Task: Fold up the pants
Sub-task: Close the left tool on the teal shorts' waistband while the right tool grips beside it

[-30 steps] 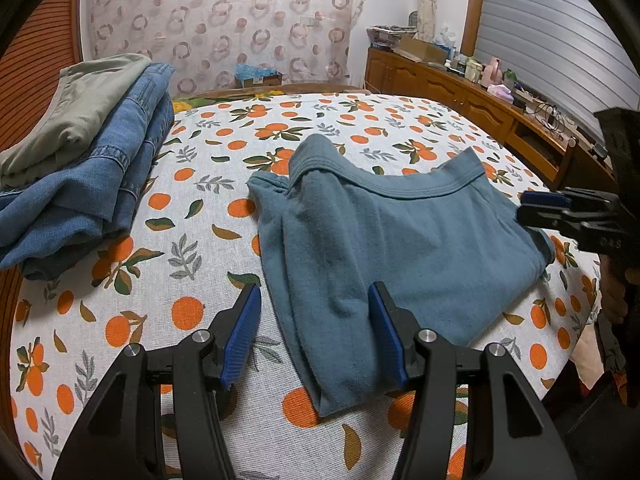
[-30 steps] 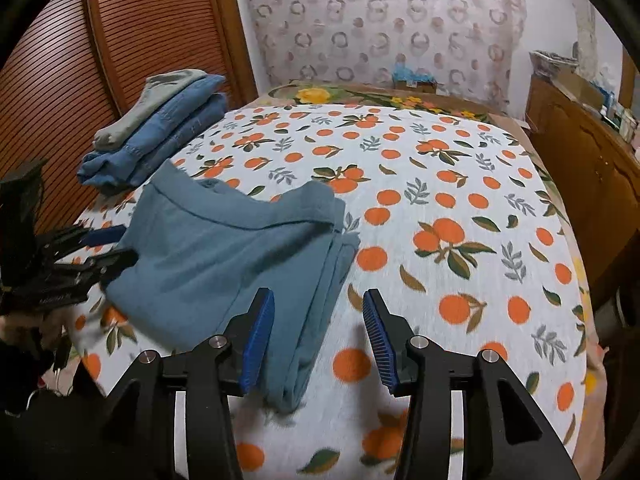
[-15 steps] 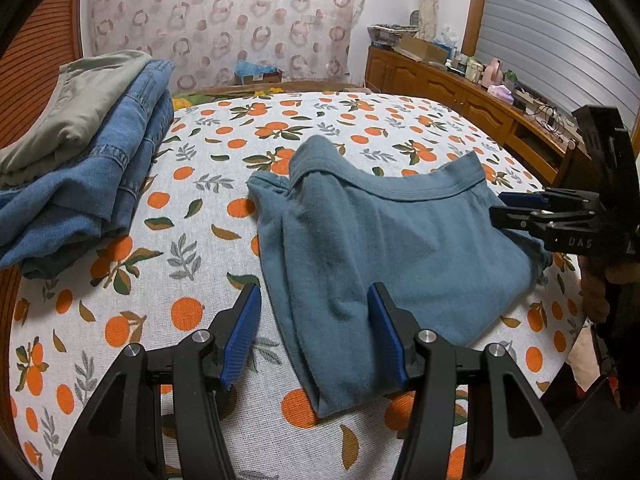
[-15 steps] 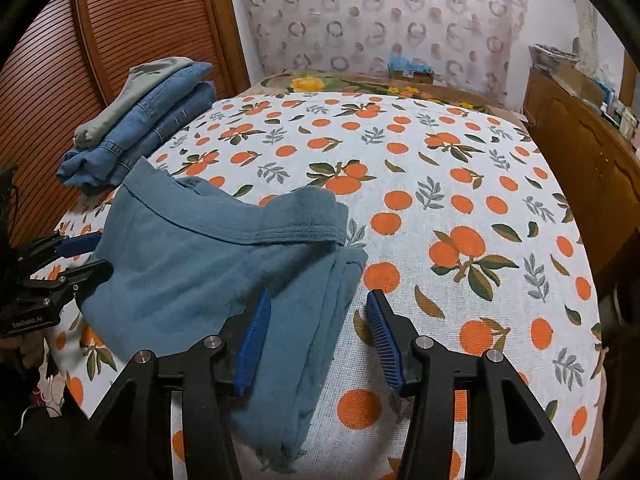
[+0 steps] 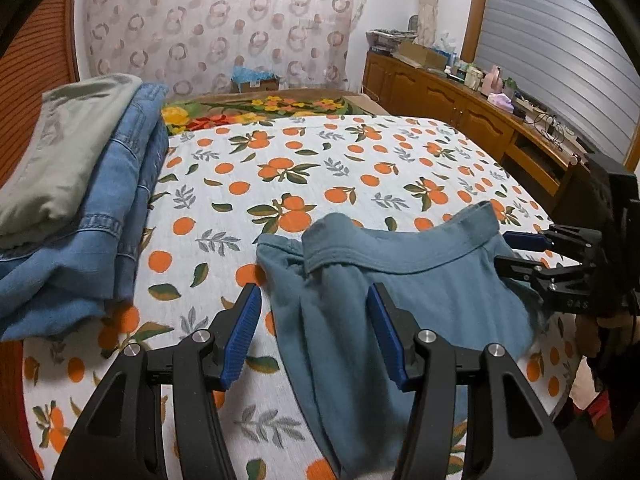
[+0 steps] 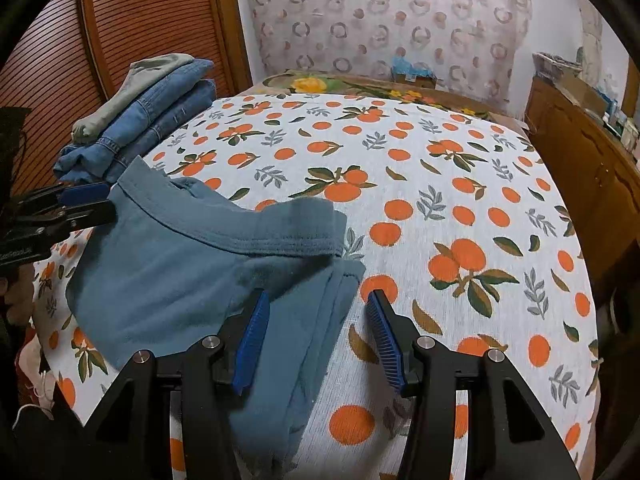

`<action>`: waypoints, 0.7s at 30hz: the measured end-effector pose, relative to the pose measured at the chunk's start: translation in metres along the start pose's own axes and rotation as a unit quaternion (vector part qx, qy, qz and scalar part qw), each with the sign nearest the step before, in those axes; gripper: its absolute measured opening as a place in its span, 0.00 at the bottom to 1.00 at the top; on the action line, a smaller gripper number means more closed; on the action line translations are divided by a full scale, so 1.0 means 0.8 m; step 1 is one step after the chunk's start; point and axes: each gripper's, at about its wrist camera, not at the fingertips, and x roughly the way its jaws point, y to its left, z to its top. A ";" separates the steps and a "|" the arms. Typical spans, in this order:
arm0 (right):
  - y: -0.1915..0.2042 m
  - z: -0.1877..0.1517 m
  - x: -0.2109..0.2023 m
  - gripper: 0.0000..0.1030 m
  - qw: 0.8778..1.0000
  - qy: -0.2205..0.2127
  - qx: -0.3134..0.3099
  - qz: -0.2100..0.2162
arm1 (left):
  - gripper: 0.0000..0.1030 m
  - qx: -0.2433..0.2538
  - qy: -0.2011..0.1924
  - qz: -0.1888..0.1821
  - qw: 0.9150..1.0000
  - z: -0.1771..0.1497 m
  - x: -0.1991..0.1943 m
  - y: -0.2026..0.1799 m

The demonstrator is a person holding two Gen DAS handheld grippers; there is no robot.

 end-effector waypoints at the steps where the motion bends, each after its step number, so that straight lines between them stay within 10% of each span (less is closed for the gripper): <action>1: 0.000 0.001 0.001 0.51 1.000 0.000 -0.002 -0.001 | 0.55 -0.004 0.004 -0.007 1.000 0.002 0.004 0.002; 21: -0.005 0.002 0.003 0.51 1.000 -0.006 0.013 0.007 | 0.55 -0.034 0.032 -0.062 0.997 0.007 0.042 0.020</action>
